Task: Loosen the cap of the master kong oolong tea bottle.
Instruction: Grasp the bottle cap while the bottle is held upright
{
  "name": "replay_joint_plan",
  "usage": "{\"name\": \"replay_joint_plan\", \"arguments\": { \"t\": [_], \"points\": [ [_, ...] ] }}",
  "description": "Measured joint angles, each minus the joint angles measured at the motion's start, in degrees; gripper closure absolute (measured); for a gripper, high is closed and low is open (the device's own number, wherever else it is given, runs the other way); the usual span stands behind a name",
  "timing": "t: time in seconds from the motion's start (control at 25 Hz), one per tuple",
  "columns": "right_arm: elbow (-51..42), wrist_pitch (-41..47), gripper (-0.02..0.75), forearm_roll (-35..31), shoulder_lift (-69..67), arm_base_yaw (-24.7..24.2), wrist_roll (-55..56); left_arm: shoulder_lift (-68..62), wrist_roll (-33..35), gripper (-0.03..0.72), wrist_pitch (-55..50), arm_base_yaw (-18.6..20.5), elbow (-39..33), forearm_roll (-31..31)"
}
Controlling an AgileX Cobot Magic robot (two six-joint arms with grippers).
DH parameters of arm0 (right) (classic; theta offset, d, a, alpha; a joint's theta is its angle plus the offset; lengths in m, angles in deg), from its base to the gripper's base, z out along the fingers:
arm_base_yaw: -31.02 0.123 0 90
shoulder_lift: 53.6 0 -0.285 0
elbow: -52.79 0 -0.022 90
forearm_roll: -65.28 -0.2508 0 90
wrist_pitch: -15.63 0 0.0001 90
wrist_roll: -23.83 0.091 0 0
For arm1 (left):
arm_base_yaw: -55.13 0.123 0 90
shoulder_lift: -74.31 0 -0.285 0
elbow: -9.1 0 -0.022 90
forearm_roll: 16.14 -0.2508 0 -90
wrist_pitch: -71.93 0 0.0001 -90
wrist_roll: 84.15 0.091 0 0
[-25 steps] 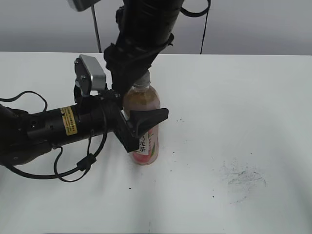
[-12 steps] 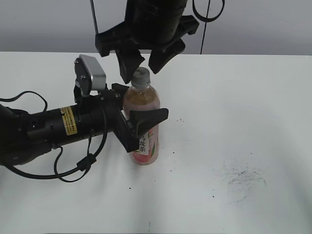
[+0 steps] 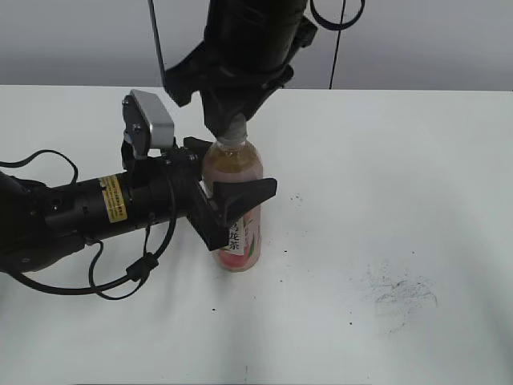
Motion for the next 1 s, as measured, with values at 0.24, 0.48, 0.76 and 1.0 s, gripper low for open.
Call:
{"name": "replay_joint_plan", "arguments": {
  "t": [0.24, 0.48, 0.76, 1.0],
  "points": [
    [0.15, 0.06, 0.468, -0.62, 0.00, 0.00, -27.61, 0.00, 0.00, 0.244, 0.00, 0.00, 0.00, -0.06],
    [0.31, 0.16, 0.468, -1.94, 0.06, 0.00, -59.99, 0.00, 0.00, 0.244, 0.05, 0.00, 0.00, -0.06],
    [0.32, 0.34, 0.475, -3.62, 0.09, -0.24, -90.27, 0.00, 0.00, 0.244, 0.05, 0.18, 0.00, -0.01],
    [0.43, 0.75, 0.657, -4.51, 0.36, -0.23, -109.31, 0.00, -1.24, 0.244, 0.00, 0.48, 0.00, 0.86]
  ]
}}
